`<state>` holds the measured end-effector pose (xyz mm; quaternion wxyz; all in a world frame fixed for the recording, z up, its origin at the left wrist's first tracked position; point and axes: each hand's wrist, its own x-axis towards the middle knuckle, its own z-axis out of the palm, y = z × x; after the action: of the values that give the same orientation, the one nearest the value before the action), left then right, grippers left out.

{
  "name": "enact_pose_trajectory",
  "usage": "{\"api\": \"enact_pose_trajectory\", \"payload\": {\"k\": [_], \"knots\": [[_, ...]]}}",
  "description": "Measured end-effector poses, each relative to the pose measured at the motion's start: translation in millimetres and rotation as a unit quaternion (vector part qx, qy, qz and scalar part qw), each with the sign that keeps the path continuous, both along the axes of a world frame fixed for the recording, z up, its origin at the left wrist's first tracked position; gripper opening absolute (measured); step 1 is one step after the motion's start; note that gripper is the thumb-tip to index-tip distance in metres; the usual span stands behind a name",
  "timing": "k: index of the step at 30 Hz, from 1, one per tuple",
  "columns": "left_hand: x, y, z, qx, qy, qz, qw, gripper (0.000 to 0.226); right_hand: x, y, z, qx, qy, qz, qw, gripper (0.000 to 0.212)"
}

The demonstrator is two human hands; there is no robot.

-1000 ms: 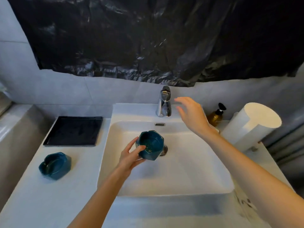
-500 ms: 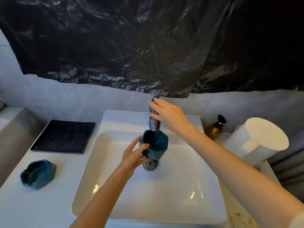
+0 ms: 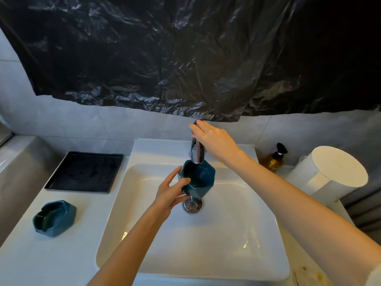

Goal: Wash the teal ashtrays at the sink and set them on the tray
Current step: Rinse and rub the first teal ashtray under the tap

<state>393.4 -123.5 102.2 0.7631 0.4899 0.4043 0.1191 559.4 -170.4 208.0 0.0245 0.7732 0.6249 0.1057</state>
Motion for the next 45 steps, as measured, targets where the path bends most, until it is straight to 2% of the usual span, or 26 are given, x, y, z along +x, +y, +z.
{"api": "enact_pose_trajectory", "payload": {"k": [7,10,11,12,14,16,17,18,22,27,28,30,31,32,33,36,37,40,41,42,45], "knots": [[0,4,-3,0.011,0.000,-0.010,1.000,0.055,0,1,1,0.009,0.023,-0.014,1.000,0.044],[0,6,-5,0.020,0.002,-0.010,1.000,0.057,0,0,2,-0.007,0.033,-0.017,0.999,0.060],[0,8,-6,0.025,0.002,-0.008,1.000,0.057,-1,-3,0,0.003,0.073,-0.023,0.997,0.063],[0,9,-7,0.031,0.003,-0.005,0.999,0.057,-4,-9,-4,0.046,0.144,-0.045,0.988,0.063],[-1,13,-10,0.047,0.002,0.005,0.999,0.057,-12,-29,-19,0.176,0.286,-0.089,0.938,0.059],[-1,16,-13,0.068,0.001,0.016,0.998,0.058,-24,-60,-44,0.284,0.294,-0.102,0.907,0.042],[-1,18,-15,0.083,0.000,0.021,0.996,0.059,-29,-75,-58,0.296,0.285,-0.094,0.907,0.034],[0,21,-16,0.101,0.001,0.023,0.995,0.059,-35,-88,-72,0.275,0.284,-0.082,0.915,0.031],[0,30,-20,0.175,-0.015,-0.001,0.984,0.060,-52,-92,-109,0.068,0.243,0.004,0.968,0.044],[0,32,-23,0.198,-0.018,-0.028,0.980,0.059,-66,-65,-114,-0.019,0.272,0.001,0.962,0.046],[-2,32,-23,0.198,-0.017,-0.031,0.980,0.059,-60,-63,-114,-0.043,0.224,0.023,0.973,0.043],[-6,34,-23,0.204,-0.011,-0.036,0.978,0.059,-43,-61,-116,-0.086,0.010,0.081,0.993,0.035],[-7,35,-22,0.206,-0.007,-0.036,0.978,0.059,-38,-60,-114,-0.112,-0.058,0.078,0.989,0.031],[-8,35,-22,0.205,-0.004,-0.035,0.978,0.059,-41,-57,-113,-0.133,-0.081,0.067,0.985,0.030],[-7,35,-21,0.201,-0.002,-0.036,0.979,0.059,-47,-55,-115,-0.150,-0.057,0.058,0.985,0.029],[-5,32,-23,0.195,0.013,-0.049,0.979,0.058,-64,-49,-112,-0.162,0.146,0.014,0.976,0.028],[-5,33,-23,0.193,0.018,-0.050,0.980,0.058,-61,-48,-113,-0.149,0.130,0.025,0.980,0.025],[-5,37,-23,0.175,0.032,-0.038,0.983,0.057,-42,-49,-121,-0.141,-0.036,0.050,0.988,0.015],[-4,37,-23,0.169,0.035,-0.035,0.984,0.056,-44,-50,-122,-0.148,-0.040,0.040,0.987,0.015],[-3,36,-23,0.160,0.038,-0.033,0.986,0.055,-50,-51,-123,-0.139,-0.011,0.031,0.990,0.017],[-3,34,-24,0.126,0.046,-0.033,0.990,0.049,-72,-43,-115,-0.061,0.181,-0.006,0.981,0.021]]}}
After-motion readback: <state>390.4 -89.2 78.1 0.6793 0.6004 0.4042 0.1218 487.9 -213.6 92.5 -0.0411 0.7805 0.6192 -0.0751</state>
